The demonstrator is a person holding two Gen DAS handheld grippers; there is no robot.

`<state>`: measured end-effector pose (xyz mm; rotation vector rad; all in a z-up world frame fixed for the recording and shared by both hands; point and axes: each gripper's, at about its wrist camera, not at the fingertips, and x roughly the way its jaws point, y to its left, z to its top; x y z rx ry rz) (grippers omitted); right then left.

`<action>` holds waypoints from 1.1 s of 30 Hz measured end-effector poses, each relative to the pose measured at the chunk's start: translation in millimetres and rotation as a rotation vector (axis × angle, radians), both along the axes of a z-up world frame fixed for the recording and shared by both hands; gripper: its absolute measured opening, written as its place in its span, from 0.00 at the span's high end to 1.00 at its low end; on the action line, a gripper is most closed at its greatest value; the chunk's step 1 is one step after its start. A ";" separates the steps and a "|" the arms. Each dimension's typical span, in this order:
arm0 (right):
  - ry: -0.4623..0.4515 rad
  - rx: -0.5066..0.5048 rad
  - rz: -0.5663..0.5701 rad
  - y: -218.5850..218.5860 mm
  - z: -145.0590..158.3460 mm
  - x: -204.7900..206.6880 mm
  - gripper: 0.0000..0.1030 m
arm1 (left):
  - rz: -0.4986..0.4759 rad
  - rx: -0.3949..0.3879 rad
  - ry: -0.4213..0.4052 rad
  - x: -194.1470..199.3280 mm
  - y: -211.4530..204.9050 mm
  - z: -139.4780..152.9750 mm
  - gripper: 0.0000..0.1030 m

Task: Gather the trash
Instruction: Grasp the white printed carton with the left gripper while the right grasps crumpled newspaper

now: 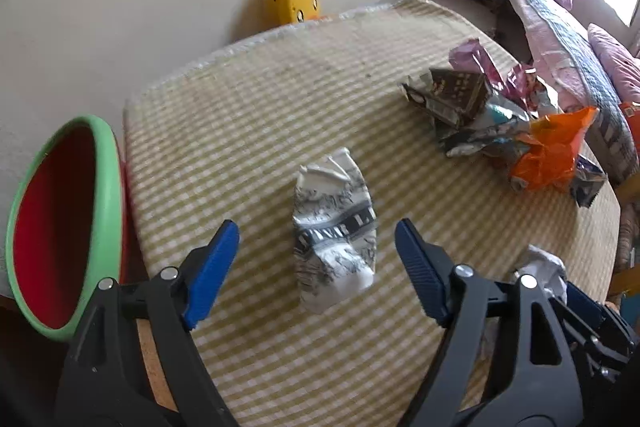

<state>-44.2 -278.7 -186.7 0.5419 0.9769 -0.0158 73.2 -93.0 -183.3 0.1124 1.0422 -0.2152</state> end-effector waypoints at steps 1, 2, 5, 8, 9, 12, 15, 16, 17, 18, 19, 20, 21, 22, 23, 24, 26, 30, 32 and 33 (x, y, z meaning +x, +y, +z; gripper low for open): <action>0.002 0.000 -0.001 0.0 -0.5 0.2 0.36 | 0.001 -0.002 0.010 0.7 -0.2 -0.9 0.25; 0.005 0.000 -0.001 0.2 -0.7 0.1 0.36 | -0.006 -0.017 0.031 2.2 -0.5 -2.3 0.25; 0.006 -0.003 0.001 0.0 0.1 -0.6 0.36 | -0.019 -0.028 0.087 4.7 -0.7 -8.2 0.27; 0.009 -0.004 -0.001 -0.1 0.6 -1.3 0.36 | -0.031 -0.024 0.103 2.8 -3.5 -10.6 0.51; 0.014 -0.002 -0.002 -0.2 -0.1 -1.1 0.36 | -0.039 -0.019 0.101 2.1 -3.9 -10.5 0.61; 0.025 -0.001 -0.002 0.3 -1.4 -0.3 0.36 | -0.042 -0.009 0.076 -1.4 -3.3 -7.8 0.63; 0.046 -0.008 0.005 2.9 -3.6 1.2 0.36 | -0.038 -0.007 0.055 -3.6 -0.3 -4.3 0.63; 0.054 -0.009 0.006 3.7 -4.2 1.5 0.36 | -0.037 -0.009 0.046 -4.5 1.0 -2.3 0.63; 0.065 -0.011 0.008 4.2 -4.9 1.9 0.36 | -0.038 -0.009 0.040 -5.0 1.9 -0.6 0.63; 0.077 -0.009 0.009 5.4 -6.1 2.7 0.36 | -0.039 -0.008 0.029 -5.9 2.3 2.0 0.63; 0.082 -0.005 0.009 5.8 -6.8 3.0 0.36 | -0.040 -0.008 0.021 -6.4 3.1 4.4 0.63; 0.082 -0.004 0.010 6.9 -6.7 3.5 0.36 | -0.042 -0.010 0.015 -6.5 3.9 7.0 0.63; 0.080 -0.010 0.012 7.7 -5.7 3.7 0.36 | -0.042 -0.013 0.007 -6.8 5.4 10.8 0.63; 0.077 -0.015 0.013 8.4 -4.2 3.8 0.36 | -0.040 -0.016 -0.001 -6.9 6.8 13.9 0.63; 0.072 -0.019 0.015 9.0 -2.6 3.7 0.38 | -0.036 -0.020 -0.014 -7.5 9.3 18.6 0.63; 0.069 -0.022 0.016 10.5 -1.6 3.3 0.41 | -0.035 -0.023 -0.019 -7.1 10.9 21.5 0.63; 0.066 -0.034 0.022 13.6 0.7 3.1 0.55 | -0.027 -0.039 -0.028 -6.9 17.2 29.1 0.63; 0.054 -0.038 0.035 16.8 5.2 3.0 0.58 | 0.000 -0.074 -0.052 -7.7 30.6 44.9 0.63; 0.040 -0.038 0.043 19.4 11.3 2.9 0.59 | 0.010 -0.084 -0.077 -9.3 36.7 56.9 0.63; 0.031 -0.037 0.046 20.7 15.6 2.4 0.59 | 0.014 -0.086 -0.091 -10.1 38.9 62.3 0.63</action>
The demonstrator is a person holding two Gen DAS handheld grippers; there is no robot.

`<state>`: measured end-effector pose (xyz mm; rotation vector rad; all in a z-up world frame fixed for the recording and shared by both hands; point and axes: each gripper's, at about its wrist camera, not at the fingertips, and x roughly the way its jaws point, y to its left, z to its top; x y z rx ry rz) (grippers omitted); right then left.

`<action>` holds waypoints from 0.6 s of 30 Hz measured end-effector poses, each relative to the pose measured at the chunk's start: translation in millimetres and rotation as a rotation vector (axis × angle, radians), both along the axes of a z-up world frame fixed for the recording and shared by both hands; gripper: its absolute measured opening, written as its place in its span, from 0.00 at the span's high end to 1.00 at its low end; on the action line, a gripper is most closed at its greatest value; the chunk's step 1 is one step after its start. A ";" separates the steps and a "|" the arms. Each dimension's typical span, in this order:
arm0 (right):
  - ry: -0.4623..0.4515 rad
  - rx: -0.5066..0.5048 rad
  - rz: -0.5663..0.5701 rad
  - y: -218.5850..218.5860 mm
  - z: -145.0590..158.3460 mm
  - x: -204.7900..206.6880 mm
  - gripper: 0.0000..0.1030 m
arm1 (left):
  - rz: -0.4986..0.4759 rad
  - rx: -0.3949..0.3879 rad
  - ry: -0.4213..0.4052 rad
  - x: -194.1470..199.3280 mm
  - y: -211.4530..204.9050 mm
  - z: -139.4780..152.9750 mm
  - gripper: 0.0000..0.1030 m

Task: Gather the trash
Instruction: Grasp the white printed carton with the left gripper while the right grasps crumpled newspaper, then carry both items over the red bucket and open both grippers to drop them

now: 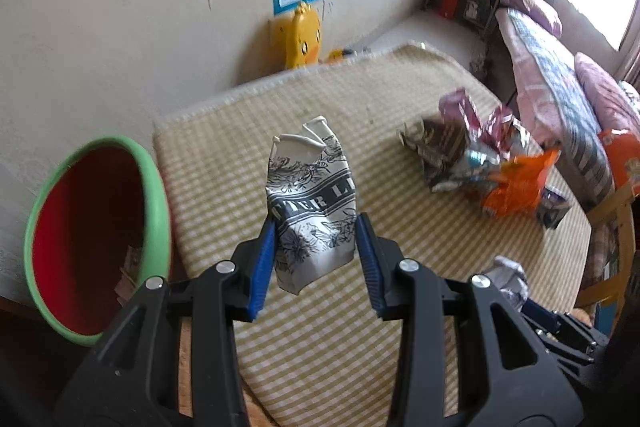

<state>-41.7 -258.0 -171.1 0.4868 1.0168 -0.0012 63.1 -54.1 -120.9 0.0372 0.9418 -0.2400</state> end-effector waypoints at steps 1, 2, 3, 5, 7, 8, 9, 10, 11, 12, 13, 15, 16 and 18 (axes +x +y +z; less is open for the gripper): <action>-0.010 0.003 0.003 1.4 4.7 0.3 0.59 | 0.004 0.000 -0.016 -1.2 1.8 5.4 0.63; -0.019 0.004 0.005 1.9 8.6 0.3 0.59 | 0.007 0.000 -0.032 -1.9 4.0 11.3 0.63; -0.034 0.006 0.006 2.8 15.4 0.8 0.59 | 0.011 0.001 -0.052 -3.6 6.6 18.4 0.63; -0.062 0.004 0.005 3.2 27.6 2.2 0.59 | 0.014 0.004 -0.075 -4.9 8.9 28.0 0.63; -0.101 -0.002 0.000 2.9 43.5 3.4 0.59 | 0.016 -0.002 -0.098 -6.5 11.3 36.2 0.63; -0.119 -0.007 -0.001 3.5 50.0 3.1 0.59 | 0.018 -0.006 -0.111 -7.6 12.9 40.7 0.63; -0.142 -0.014 -0.003 3.0 59.9 3.2 0.59 | 0.018 -0.009 -0.117 -8.1 14.9 43.1 0.63; -0.160 -0.020 -0.005 2.1 67.0 3.0 0.59 | 0.018 -0.011 -0.126 -8.9 16.3 46.4 0.63; -0.176 -0.023 -0.007 2.4 73.7 3.3 0.59 | 0.019 -0.011 -0.133 -9.6 17.8 48.8 0.63; -0.199 -0.025 -0.011 2.6 82.7 3.6 0.59 | 0.020 -0.011 -0.143 -10.4 19.2 52.0 0.63; -0.211 -0.026 -0.013 2.4 87.4 5.9 0.59 | 0.021 -0.010 -0.153 -11.4 20.6 54.6 0.63; -0.241 -0.031 -0.014 3.5 100.2 6.9 0.59 | 0.024 -0.013 -0.172 -13.0 24.5 60.2 0.63; -0.257 -0.035 -0.014 4.5 106.9 7.5 0.59 | 0.027 -0.016 -0.182 -13.8 26.9 63.1 0.63; -0.279 -0.041 -0.010 6.7 116.8 7.7 0.59 | 0.033 -0.019 -0.194 -14.7 30.7 67.7 0.63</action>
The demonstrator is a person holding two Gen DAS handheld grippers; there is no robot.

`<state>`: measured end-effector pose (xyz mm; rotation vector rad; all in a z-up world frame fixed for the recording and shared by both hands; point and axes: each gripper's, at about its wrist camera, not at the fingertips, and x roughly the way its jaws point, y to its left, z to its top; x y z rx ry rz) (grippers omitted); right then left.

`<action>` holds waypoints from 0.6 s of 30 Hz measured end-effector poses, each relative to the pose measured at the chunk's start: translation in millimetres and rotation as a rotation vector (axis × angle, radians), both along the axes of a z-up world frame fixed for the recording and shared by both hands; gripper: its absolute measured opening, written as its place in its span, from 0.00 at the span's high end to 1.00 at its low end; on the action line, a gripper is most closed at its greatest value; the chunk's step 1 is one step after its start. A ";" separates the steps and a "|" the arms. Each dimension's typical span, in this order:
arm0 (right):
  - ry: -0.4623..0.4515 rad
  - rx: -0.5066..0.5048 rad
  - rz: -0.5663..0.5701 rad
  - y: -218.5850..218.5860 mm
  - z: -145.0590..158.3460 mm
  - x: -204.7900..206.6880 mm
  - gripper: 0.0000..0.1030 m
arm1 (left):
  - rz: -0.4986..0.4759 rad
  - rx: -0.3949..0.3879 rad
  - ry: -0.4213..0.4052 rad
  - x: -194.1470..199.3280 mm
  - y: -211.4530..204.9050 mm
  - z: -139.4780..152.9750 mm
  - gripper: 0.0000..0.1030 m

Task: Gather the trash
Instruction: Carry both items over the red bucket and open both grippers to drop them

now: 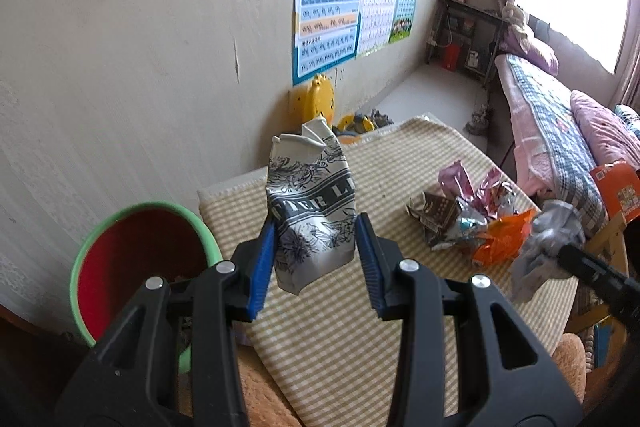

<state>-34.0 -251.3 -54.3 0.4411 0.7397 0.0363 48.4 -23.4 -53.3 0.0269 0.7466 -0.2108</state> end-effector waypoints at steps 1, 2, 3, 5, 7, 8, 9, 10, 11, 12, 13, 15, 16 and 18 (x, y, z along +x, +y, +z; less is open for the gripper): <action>-0.011 -0.004 0.004 2.7 5.3 1.0 0.59 | 0.004 -0.002 -0.005 -0.1 2.4 2.3 0.63; -0.017 -0.006 0.008 4.3 8.4 0.5 0.59 | 0.007 -0.005 -0.007 -0.1 4.2 3.8 0.63; -0.026 -0.009 0.014 7.7 12.2 1.5 0.59 | 0.012 -0.011 -0.010 -0.2 7.6 6.2 0.63; -0.037 -0.014 0.025 13.3 17.3 3.4 0.58 | 0.021 -0.014 -0.016 -1.7 12.2 8.7 0.63; -0.044 -0.021 0.041 20.4 21.8 5.8 0.58 | 0.034 -0.016 -0.025 -3.8 18.9 12.2 0.63; -0.046 -0.025 0.049 24.2 23.1 6.8 0.58 | 0.040 -0.017 -0.029 -4.4 21.8 13.5 0.63; -0.048 -0.028 0.055 27.7 23.8 6.9 0.58 | 0.050 -0.020 -0.031 -4.9 26.3 14.9 0.63; -0.048 -0.031 0.061 30.6 24.1 8.2 0.58 | 0.055 -0.022 -0.032 -4.7 28.6 15.7 0.63; -0.048 -0.033 0.067 33.3 24.4 9.3 0.58 | 0.062 -0.023 -0.034 -4.9 31.4 16.2 0.63; -0.048 -0.035 0.073 36.6 24.8 10.7 0.58 | 0.070 -0.025 -0.037 -4.5 34.6 16.2 0.63; -0.048 -0.037 0.078 39.5 25.2 11.8 0.58 | 0.078 -0.027 -0.038 -3.9 37.3 15.7 0.63; -0.045 -0.044 0.089 44.4 25.6 13.4 0.58 | 0.089 -0.033 -0.037 -3.0 42.3 14.3 0.63; -0.044 -0.047 0.092 46.6 25.7 14.6 0.58 | 0.094 -0.035 -0.035 -2.2 44.7 13.7 0.63; -0.042 -0.054 0.099 50.4 25.7 16.6 0.58 | 0.102 -0.036 -0.034 -0.6 48.2 12.4 0.63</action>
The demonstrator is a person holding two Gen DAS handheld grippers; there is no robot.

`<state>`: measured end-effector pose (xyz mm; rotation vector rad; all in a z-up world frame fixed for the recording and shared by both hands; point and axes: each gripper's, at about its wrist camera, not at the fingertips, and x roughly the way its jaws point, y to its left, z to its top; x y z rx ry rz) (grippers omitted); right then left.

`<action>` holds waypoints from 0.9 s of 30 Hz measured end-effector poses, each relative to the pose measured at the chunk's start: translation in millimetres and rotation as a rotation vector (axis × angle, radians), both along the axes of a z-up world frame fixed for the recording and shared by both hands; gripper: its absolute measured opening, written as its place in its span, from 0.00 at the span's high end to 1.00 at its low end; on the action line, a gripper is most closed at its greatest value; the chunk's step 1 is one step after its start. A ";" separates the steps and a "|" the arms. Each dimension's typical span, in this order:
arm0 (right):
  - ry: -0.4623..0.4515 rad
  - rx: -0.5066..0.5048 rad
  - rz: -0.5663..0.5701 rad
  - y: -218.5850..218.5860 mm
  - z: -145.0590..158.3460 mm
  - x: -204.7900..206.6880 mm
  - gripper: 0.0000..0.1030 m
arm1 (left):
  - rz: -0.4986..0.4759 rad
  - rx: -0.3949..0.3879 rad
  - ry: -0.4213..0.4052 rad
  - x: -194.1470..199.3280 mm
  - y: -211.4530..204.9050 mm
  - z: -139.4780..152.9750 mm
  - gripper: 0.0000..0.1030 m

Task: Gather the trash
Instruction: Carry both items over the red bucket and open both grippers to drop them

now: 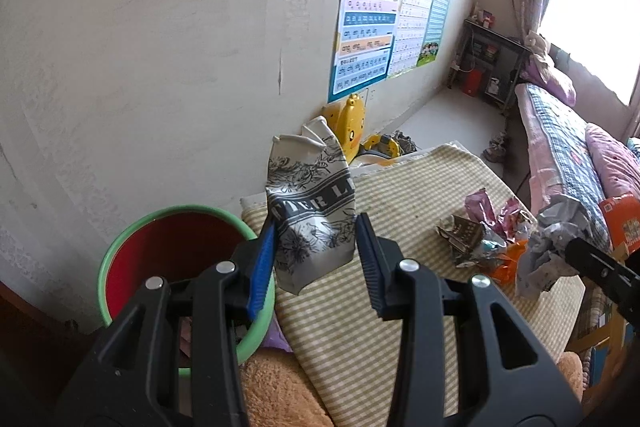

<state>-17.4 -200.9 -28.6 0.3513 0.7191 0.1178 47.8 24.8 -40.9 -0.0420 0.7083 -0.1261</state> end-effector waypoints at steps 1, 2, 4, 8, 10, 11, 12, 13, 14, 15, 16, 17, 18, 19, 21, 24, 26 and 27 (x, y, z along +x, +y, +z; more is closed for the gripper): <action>0.001 -0.004 0.004 1.4 0.1 0.8 0.58 | 0.004 0.000 0.001 1.0 1.4 -1.0 0.63; 0.002 -0.006 0.007 3.4 0.6 1.3 0.58 | 0.006 -0.001 0.003 1.2 3.9 -1.5 0.63; 0.005 -0.011 0.015 7.7 0.7 4.3 0.58 | 0.011 -0.006 0.005 2.2 6.0 -2.6 0.63; 0.012 -0.020 0.030 14.9 0.0 9.5 0.58 | 0.018 -0.008 0.007 3.5 11.6 -4.4 0.63; 0.013 -0.023 0.040 19.6 0.4 11.9 0.58 | 0.025 -0.009 0.007 4.3 15.0 -5.0 0.63; 0.014 -0.025 0.043 22.0 0.5 13.4 0.58 | 0.028 -0.008 0.007 4.4 16.1 -5.3 0.63; 0.014 -0.026 0.048 24.6 0.3 15.1 0.58 | 0.033 -0.009 0.007 4.9 18.0 -5.6 0.63; 0.014 -0.027 0.052 26.3 0.2 16.5 0.58 | 0.038 -0.010 0.008 5.4 20.0 -6.2 0.63; 0.014 -0.029 0.056 28.4 -0.1 17.8 0.58 | 0.042 -0.011 0.008 4.6 21.8 -6.3 0.63; 0.015 -0.029 0.062 31.1 -0.6 19.2 0.58 | 0.047 -0.013 0.010 4.7 24.8 -7.0 0.63; 0.016 -0.030 0.067 33.7 -1.3 20.5 0.58 | 0.050 -0.015 0.011 4.8 27.1 -7.7 0.63; 0.017 -0.031 0.072 35.5 -1.8 21.3 0.58 | 0.054 -0.016 0.011 4.8 29.4 -8.3 0.63; 0.018 -0.034 0.079 38.9 -2.1 22.5 0.58 | 0.058 -0.017 0.012 4.6 32.1 -8.9 0.63; 0.018 -0.036 0.084 41.5 -2.1 23.7 0.58 | 0.062 -0.017 0.013 4.4 34.8 -9.4 0.63; 0.020 -0.038 0.097 47.2 -2.6 25.7 0.58 | 0.071 -0.018 0.015 4.5 40.0 -11.1 0.63; 0.021 -0.042 0.115 55.9 -2.9 28.5 0.58 | 0.090 -0.020 0.033 5.6 49.9 -17.5 0.63; 0.022 -0.046 0.126 61.5 -3.1 30.2 0.58 | 0.100 -0.017 0.039 6.4 55.0 -19.9 0.63; 0.023 -0.046 0.133 65.0 -3.2 31.5 0.58 | 0.110 -0.017 0.044 6.7 59.3 -21.9 0.63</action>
